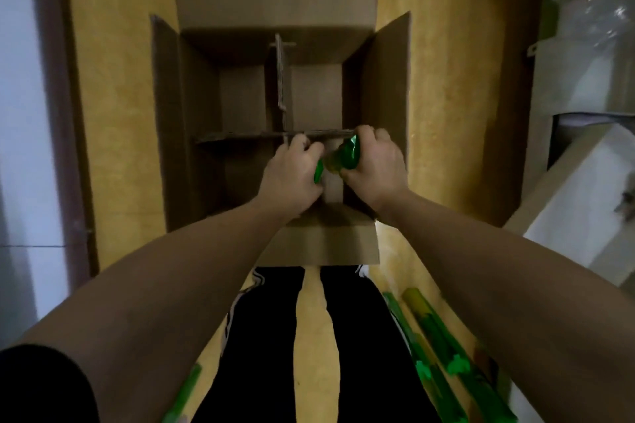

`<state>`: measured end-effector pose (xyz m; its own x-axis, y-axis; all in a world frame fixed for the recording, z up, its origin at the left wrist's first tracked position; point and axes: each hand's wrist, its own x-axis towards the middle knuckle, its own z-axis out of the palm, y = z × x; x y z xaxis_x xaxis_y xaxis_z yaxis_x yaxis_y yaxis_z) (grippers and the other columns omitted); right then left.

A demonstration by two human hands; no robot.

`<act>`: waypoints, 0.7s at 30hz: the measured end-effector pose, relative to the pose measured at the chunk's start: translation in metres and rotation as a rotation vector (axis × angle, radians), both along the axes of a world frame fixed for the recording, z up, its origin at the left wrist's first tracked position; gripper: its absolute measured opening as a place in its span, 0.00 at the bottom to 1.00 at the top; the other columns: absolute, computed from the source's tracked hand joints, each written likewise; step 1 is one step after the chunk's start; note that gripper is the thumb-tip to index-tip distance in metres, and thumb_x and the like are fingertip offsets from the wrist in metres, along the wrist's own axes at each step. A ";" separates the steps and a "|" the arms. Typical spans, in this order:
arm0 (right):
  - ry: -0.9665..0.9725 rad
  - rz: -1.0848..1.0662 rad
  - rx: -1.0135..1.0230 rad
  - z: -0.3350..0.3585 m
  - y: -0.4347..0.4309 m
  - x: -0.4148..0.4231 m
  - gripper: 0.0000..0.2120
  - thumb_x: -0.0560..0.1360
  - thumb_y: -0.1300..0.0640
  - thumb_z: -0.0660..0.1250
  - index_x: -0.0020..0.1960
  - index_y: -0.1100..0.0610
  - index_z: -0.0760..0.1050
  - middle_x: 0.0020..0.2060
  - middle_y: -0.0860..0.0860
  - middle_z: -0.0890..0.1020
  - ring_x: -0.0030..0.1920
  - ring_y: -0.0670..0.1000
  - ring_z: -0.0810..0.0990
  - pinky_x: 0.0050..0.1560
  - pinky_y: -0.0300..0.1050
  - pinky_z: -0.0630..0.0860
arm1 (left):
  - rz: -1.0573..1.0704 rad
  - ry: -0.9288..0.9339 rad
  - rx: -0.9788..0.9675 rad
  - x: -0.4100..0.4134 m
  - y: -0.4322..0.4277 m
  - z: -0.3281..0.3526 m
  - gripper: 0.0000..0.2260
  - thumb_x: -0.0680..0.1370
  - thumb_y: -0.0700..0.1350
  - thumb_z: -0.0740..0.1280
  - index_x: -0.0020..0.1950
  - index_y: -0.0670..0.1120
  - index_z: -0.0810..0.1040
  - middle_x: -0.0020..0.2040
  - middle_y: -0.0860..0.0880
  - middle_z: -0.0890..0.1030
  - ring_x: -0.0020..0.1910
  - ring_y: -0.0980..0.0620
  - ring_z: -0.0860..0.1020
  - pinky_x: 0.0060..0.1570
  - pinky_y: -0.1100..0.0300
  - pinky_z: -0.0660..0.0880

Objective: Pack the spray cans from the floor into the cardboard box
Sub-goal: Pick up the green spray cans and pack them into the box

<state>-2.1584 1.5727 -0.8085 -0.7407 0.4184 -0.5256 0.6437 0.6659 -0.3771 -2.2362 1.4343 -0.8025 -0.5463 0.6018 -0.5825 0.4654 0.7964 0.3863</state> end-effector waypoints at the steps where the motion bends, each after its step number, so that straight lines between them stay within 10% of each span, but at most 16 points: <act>1: -0.002 0.003 0.003 -0.011 -0.002 -0.002 0.32 0.71 0.53 0.77 0.70 0.55 0.67 0.65 0.58 0.74 0.62 0.58 0.76 0.60 0.50 0.75 | 0.008 0.012 0.004 -0.001 -0.002 -0.012 0.24 0.73 0.44 0.75 0.67 0.49 0.72 0.65 0.46 0.71 0.61 0.45 0.73 0.59 0.47 0.77; 21: 0.056 -0.049 -0.004 -0.113 -0.032 -0.023 0.36 0.71 0.57 0.78 0.73 0.59 0.64 0.65 0.59 0.74 0.64 0.59 0.75 0.62 0.51 0.74 | 0.029 0.122 0.030 -0.020 -0.003 -0.115 0.25 0.77 0.42 0.72 0.71 0.44 0.67 0.69 0.45 0.70 0.63 0.43 0.73 0.56 0.48 0.77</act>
